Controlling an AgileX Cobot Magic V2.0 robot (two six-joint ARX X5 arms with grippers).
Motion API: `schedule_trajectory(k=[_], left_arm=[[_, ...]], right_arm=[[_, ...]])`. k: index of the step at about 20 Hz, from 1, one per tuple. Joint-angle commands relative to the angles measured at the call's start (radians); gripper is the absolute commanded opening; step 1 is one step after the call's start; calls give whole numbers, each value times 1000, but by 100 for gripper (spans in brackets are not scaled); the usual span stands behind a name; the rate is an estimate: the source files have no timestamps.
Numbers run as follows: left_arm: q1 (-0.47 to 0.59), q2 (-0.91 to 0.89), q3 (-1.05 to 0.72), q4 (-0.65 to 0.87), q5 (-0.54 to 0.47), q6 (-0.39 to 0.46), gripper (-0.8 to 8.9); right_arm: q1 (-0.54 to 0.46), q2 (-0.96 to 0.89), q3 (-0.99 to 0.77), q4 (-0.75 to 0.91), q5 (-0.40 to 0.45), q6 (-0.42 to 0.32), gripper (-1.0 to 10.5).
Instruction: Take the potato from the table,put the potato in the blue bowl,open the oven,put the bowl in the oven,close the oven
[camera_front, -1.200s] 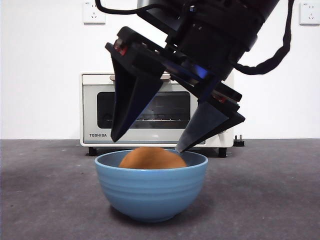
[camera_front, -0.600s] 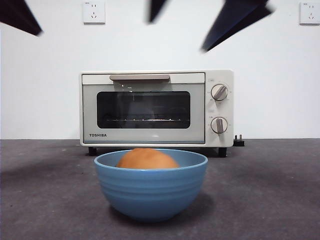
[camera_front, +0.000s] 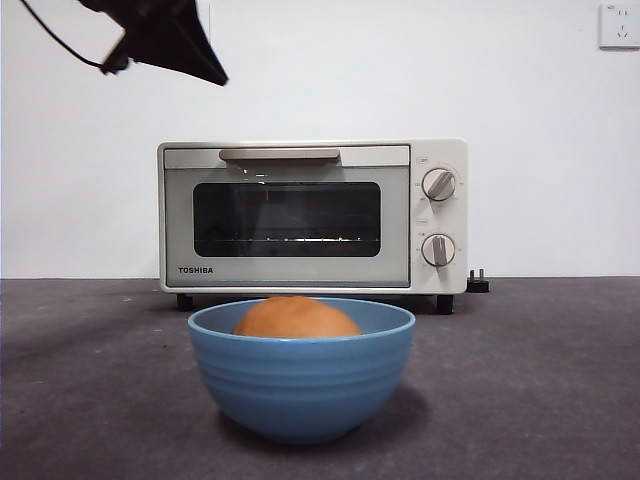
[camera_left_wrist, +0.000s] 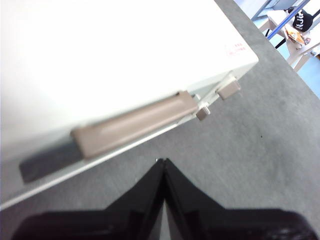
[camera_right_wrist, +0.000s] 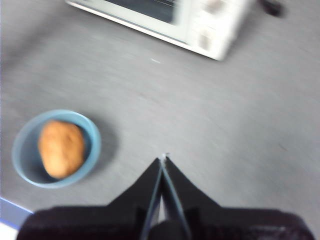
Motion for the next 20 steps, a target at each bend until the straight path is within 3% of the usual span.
schedule_trajectory(k=[1,11,14,20], left_arm=[[-21,72,64,-4,0,-8,-5],[-68,212,122,66,-162,1,-6],[-68,224,122,75,-207,5,-6],[-80,249,122,39,-205,5,-6]], right_arm=[[1,-45,0,-44,12,74,-9],[1,-219,0,-145,29,197,-8],[1,-220,0,-171,51,203,-8],[1,-220,0,-170,53,203,-8]])
